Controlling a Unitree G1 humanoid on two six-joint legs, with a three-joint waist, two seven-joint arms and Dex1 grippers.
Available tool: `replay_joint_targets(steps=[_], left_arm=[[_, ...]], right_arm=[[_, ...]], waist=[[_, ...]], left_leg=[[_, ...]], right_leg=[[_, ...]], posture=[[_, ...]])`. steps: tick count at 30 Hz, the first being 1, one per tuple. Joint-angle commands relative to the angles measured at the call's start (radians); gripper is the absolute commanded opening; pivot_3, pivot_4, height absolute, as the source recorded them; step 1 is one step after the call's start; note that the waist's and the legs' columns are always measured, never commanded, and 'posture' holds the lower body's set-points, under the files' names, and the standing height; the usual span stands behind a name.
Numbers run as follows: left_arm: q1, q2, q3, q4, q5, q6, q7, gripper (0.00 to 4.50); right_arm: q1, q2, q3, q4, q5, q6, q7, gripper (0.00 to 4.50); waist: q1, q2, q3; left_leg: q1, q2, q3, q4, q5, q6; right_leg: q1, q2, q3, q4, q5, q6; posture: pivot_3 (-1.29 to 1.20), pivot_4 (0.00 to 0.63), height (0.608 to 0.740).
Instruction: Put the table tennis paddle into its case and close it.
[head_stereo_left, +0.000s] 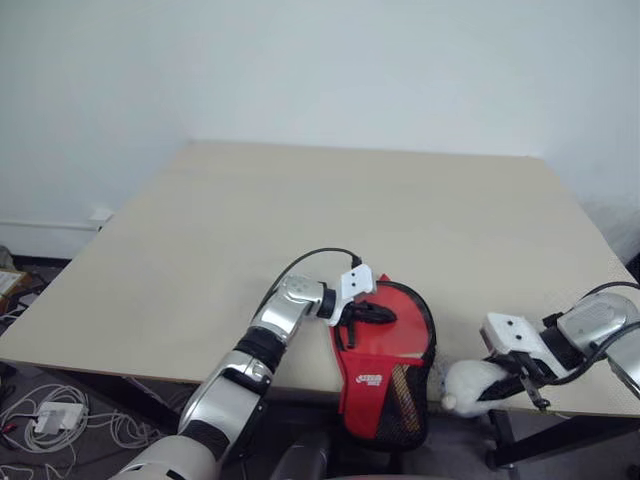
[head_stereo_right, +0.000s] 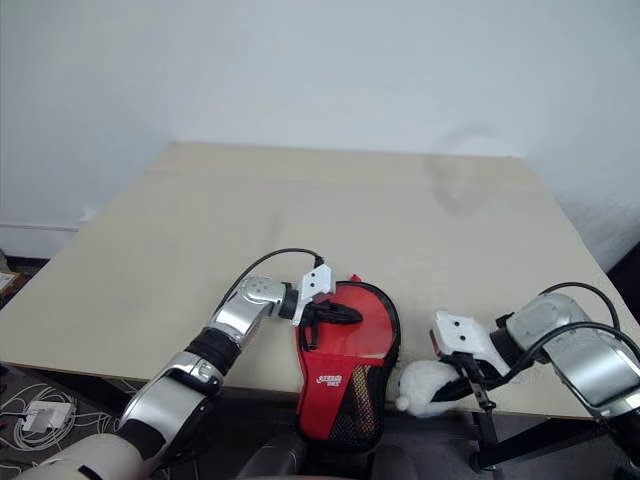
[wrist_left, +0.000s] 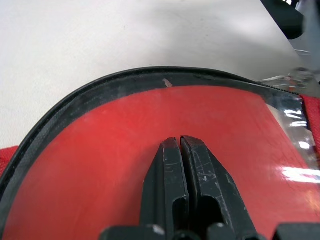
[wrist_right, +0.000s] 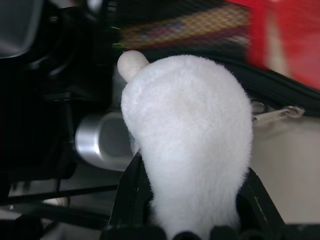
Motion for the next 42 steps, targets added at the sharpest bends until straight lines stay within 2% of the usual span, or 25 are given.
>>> replay_joint_targets(steps=[1, 12, 20, 24, 27, 31, 34, 35, 38, 40, 42], left_arm=[[0.055, 0.033, -0.049, 0.015, 0.043, 0.063, -0.023, 0.00], [0.050, 0.018, -0.057, -0.015, 0.043, 0.101, -0.037, 0.00], [0.036, 0.002, -0.055, 0.000, 0.044, 0.102, -0.029, 0.00], [0.024, -0.003, -0.049, 0.021, 0.046, 0.092, -0.020, 0.00], [0.017, -0.004, -0.046, 0.035, 0.047, 0.081, -0.014, 0.00], [-0.008, -0.007, -0.034, 0.079, 0.051, 0.050, 0.010, 0.00], [-0.028, -0.010, -0.019, 0.110, 0.047, 0.027, 0.034, 0.00], [-0.034, -0.009, -0.014, 0.117, 0.045, 0.020, 0.041, 0.00], [-0.047, -0.005, 0.012, 0.128, 0.031, 0.002, 0.066, 0.00], [-0.047, 0.003, 0.025, 0.124, 0.023, -0.010, 0.075, 0.00], [-0.035, 0.020, 0.042, 0.094, 0.014, -0.016, 0.083, 0.00]], right_arm=[[0.047, -0.038, -0.047, -0.111, 0.058, -0.003, 0.019, 0.92], [0.337, -0.144, -0.098, -0.319, 0.046, -0.168, 0.028, 0.92], [0.312, -0.107, -0.069, -0.431, 0.093, -0.142, -0.030, 0.92], [0.273, -0.100, -0.068, -0.398, 0.089, -0.132, -0.040, 0.92], [0.228, -0.109, -0.079, -0.349, 0.098, -0.121, -0.027, 1.76], [0.154, -0.160, -0.145, -0.262, 0.170, -0.115, 0.069, 3.17], [0.028, -0.160, -0.168, -0.174, 0.233, -0.079, 0.112, 4.30], [-0.035, -0.148, -0.167, -0.138, 0.256, -0.056, 0.119, 4.46], [-0.301, -0.039, -0.122, 0.043, 0.264, 0.030, 0.076, 4.46], [-0.440, 0.053, -0.090, 0.169, 0.232, 0.078, 0.014, 4.46], [-0.542, 0.169, -0.064, 0.308, 0.164, 0.104, -0.114, 4.46]], waist=[[0.000, 0.000, 0.000], [0.003, -0.001, -0.001], [0.005, -0.001, 0.000], [0.005, -0.001, 0.000], [0.004, -0.001, 0.000], [0.004, -0.001, 0.000], [0.001, 0.000, 0.000], [0.001, 0.000, 0.000], [-0.004, 0.000, 0.001], [-0.012, 0.001, 0.000], [-0.015, -0.002, 0.000]], left_leg=[[0.000, 0.000, 0.000, 0.000, 0.000, 0.000], [-0.001, 0.000, 0.002, 0.001, -0.005, 0.004], [-0.001, -0.001, 0.003, 0.006, -0.010, 0.008], [0.000, -0.001, 0.002, 0.007, -0.010, 0.008], [0.001, -0.001, 0.002, 0.008, -0.010, 0.008], [0.001, 0.000, 0.003, 0.008, -0.011, 0.008], [0.001, 0.000, 0.003, 0.008, -0.011, 0.008], [0.001, 0.000, 0.003, 0.008, -0.011, 0.008], [0.001, 0.001, 0.003, 0.008, -0.011, 0.008], [0.002, 0.001, 0.002, 0.008, -0.011, 0.008], [0.001, 0.001, 0.001, 0.007, -0.011, 0.008]], right_leg=[[0.000, 0.000, 0.000, 0.000, 0.000, 0.000], [0.005, -0.012, -0.009, -0.010, 0.002, 0.004], [0.009, -0.013, -0.010, -0.013, 0.001, 0.008], [0.010, -0.014, -0.011, -0.014, 0.001, 0.008], [0.013, -0.014, -0.011, -0.014, 0.002, 0.009], [0.015, -0.016, -0.013, -0.014, 0.002, 0.009], [0.015, -0.016, -0.015, -0.013, 0.002, 0.009], [0.015, -0.017, -0.015, -0.013, 0.002, 0.009], [0.014, -0.018, -0.017, -0.013, 0.002, 0.009], [0.014, -0.020, -0.023, -0.013, 0.002, 0.009], [0.013, -0.022, -0.026, -0.013, 0.003, 0.010]], posture=[[0.00, 0.000, 0.707], [0.00, 0.000, 0.707], [0.00, 0.000, 0.707], [0.00, 0.000, 0.707], [0.00, 0.000, 0.707], [0.00, 0.000, 0.707], [0.00, 0.000, 0.707], [0.00, 0.000, 0.707], [0.00, 0.000, 0.707], [0.00, 0.000, 0.707], [0.00, 0.000, 0.707]])
